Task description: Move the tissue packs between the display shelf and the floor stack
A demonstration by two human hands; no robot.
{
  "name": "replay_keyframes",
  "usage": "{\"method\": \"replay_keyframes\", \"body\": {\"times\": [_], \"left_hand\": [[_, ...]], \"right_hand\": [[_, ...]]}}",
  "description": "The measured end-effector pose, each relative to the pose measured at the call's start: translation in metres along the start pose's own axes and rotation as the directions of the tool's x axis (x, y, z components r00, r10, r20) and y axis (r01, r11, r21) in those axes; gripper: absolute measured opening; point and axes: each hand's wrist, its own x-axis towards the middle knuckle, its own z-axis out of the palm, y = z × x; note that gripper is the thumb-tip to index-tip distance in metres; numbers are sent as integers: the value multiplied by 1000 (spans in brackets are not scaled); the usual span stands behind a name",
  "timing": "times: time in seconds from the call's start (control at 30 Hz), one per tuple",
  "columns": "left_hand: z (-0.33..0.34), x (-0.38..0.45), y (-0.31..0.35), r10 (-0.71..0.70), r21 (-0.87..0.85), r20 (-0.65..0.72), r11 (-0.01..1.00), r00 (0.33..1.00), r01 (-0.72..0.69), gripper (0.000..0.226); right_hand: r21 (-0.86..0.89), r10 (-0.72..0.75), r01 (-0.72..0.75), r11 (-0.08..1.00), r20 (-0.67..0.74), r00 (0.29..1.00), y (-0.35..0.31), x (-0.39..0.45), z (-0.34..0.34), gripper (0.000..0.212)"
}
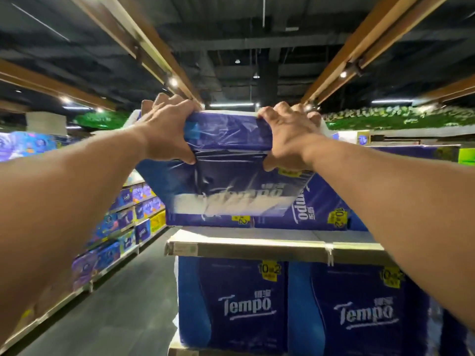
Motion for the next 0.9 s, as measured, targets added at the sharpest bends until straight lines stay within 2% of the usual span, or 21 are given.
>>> {"method": "replay_keyframes", "body": {"times": [0.2,0.43,0.6,0.7,0.77,0.83,0.9], "left_hand": [[42,23,-81,-35,16,118,999,992,33,108],[114,85,-167,13,-127,312,991,950,28,98],[162,134,-194,80,-232,447,972,891,29,94],[185,156,-197,95,-66,505,995,858,-71,104],[209,157,-192,65,-2,541,997,838,-76,121],[228,151,-188,39,74,470,994,882,-84,131],[237,149,-189,45,119,369,988,928,-95,130]], "right_hand": [[73,-6,-2,997,109,994,-47,63,50,106],[56,65,-88,995,328,942,-79,154,108,104],[6,97,-108,994,394,914,-77,203,134,94],[-155,162,-109,982,392,905,-77,229,163,90],[-250,232,-140,958,386,893,-77,233,194,111],[-259,250,-163,952,351,902,-75,233,216,129],[-236,248,-175,956,328,912,-72,235,219,133]]}}
